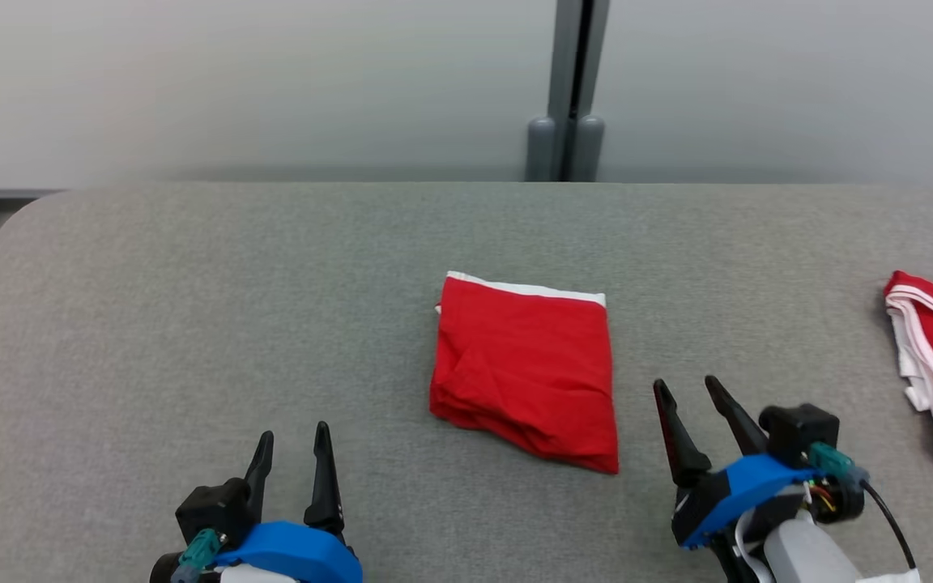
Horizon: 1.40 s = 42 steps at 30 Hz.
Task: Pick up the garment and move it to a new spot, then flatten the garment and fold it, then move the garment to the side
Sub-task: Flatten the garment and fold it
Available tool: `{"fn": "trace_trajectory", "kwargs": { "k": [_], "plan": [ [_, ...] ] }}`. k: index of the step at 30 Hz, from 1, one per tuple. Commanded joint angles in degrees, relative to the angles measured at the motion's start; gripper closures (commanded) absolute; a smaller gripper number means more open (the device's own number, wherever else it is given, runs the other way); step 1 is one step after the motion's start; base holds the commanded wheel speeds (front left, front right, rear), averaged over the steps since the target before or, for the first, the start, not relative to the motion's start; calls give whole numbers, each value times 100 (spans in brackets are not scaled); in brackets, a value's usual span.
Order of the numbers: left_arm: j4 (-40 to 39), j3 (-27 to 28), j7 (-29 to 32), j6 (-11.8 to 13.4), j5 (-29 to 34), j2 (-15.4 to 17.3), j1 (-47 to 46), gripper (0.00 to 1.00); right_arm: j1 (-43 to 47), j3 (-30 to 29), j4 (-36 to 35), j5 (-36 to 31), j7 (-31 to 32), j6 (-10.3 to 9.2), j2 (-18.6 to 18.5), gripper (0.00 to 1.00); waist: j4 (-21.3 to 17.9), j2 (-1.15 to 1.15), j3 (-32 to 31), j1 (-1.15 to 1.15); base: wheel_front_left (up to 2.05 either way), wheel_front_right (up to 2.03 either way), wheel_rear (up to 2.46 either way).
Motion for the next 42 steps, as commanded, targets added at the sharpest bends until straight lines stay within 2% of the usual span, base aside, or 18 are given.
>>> {"fn": "trace_trajectory", "kwargs": {
  "k": [1, 5, 6, 7, 13, 18, 24, 29, 36, 42],
  "plan": [
    [-11, -46, -23, 21, -8, 2, -116, 0, -102, 58, 9, -12, -15, 1, 5, 0, 146, -1, 114, -1, 0, 0, 0],
    [-19, -168, -23, 63, -63, 4, -138, 0, -377, 354, 80, 106, -15, 1, 4, 0, 421, -1, 212, -1, 0, 0, 0],
    [-25, -192, -23, 65, -81, 3, -158, 0, -450, 485, 140, 140, -15, 1, 4, 57, 496, -1, 238, -1, 0, 0, 0],
    [-18, -240, -23, 45, -98, 1, -176, 0, -534, 568, 198, 173, -15, 1, 4, 100, 578, -1, 267, -1, 0, 0, 0],
    [-40, -380, -23, 15, -211, 0, -248, 0, -1052, 1033, 712, 226, -16, 1, -1, 100, 1071, -1, 429, -1, 0, 0, 0],
    [-110, -409, -23, 53, -249, 0, -218, 0, -1172, 1671, 745, 508, -15, 1, -5, 100, 1306, -1, 507, -1, 0, 0, 0],
    [-142, -417, -23, 70, -253, 0, -215, 0, -1093, 2792, 718, 974, -15, 1, -12, 100, 1248, -1, 508, -1, 0, 0, 0],
    [-173, -394, -23, 62, -219, 0, -303, 0, -1158, 3221, 656, 1210, -15, 1, -8, 100, 996, -1, 466, -1, 0, 0, 0],
    [-299, -224, -23, 78, -141, 3, -342, 0, -1025, 2974, 64, 1448, -15, 1, -84, 100, 348, -1, 254, -1, 0, 0, 0],
    [-392, 0, -23, 97, -75, 4, -208, 0, -700, 1978, -375, 1242, -14, 1, -187, 100, -235, -1, 40, -1, 0, 0, 0]
  ]
}}
